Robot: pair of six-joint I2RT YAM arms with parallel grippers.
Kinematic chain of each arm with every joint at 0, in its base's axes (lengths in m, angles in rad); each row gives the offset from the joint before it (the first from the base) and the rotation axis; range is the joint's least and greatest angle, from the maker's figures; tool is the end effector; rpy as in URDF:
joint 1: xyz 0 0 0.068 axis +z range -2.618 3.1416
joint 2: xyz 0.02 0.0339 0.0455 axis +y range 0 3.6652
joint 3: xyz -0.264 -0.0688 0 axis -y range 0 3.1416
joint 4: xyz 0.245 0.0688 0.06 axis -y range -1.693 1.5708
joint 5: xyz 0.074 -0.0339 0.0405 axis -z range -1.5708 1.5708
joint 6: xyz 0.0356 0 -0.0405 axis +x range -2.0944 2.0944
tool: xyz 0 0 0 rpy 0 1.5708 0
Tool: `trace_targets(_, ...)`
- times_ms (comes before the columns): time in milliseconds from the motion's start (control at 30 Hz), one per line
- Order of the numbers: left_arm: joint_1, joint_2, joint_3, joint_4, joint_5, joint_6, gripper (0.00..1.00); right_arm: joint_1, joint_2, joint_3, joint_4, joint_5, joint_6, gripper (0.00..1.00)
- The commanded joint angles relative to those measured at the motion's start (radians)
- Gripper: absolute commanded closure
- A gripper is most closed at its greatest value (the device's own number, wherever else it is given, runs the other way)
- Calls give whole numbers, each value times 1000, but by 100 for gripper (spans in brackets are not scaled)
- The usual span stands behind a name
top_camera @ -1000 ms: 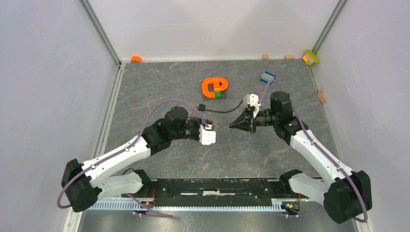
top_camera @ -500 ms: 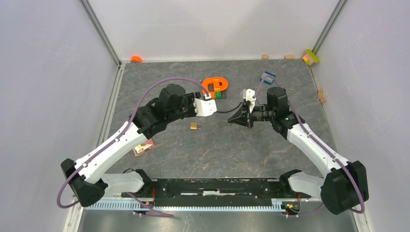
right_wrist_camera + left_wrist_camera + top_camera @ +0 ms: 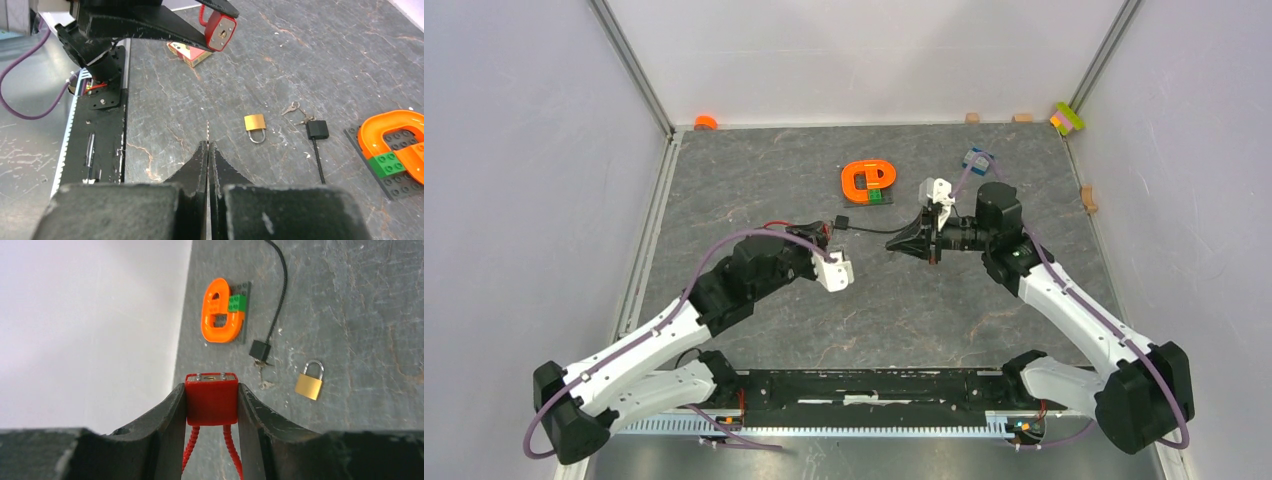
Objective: Unlock with the key
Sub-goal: Pick up the lock from the center of the board.
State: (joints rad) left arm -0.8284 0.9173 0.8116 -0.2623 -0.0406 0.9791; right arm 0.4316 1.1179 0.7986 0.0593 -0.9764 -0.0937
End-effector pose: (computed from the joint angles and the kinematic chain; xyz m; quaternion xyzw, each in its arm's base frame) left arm 0.1442 -0.1550 0.3175 0.6406 0.5190 0.0593 0.5628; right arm 0.2117 0.1300 0.3068 -0.4579 0.6020 0.4571 0.4681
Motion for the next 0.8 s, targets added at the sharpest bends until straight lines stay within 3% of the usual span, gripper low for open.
trace_targets(0,-37,-58,-81,318,21,159,98,38,-23,-22,79,38,88,100)
trace_targets(200,-66,-72,-215,674,66,330,98,99,-26,-19,92,44,92,100)
trace_targets(467,-81,-129,-437,949,271,502,98,148,-23,25,63,72,122,100)
trace_targets(767,-89,-148,-489,980,288,526,98,182,15,102,-18,186,114,100)
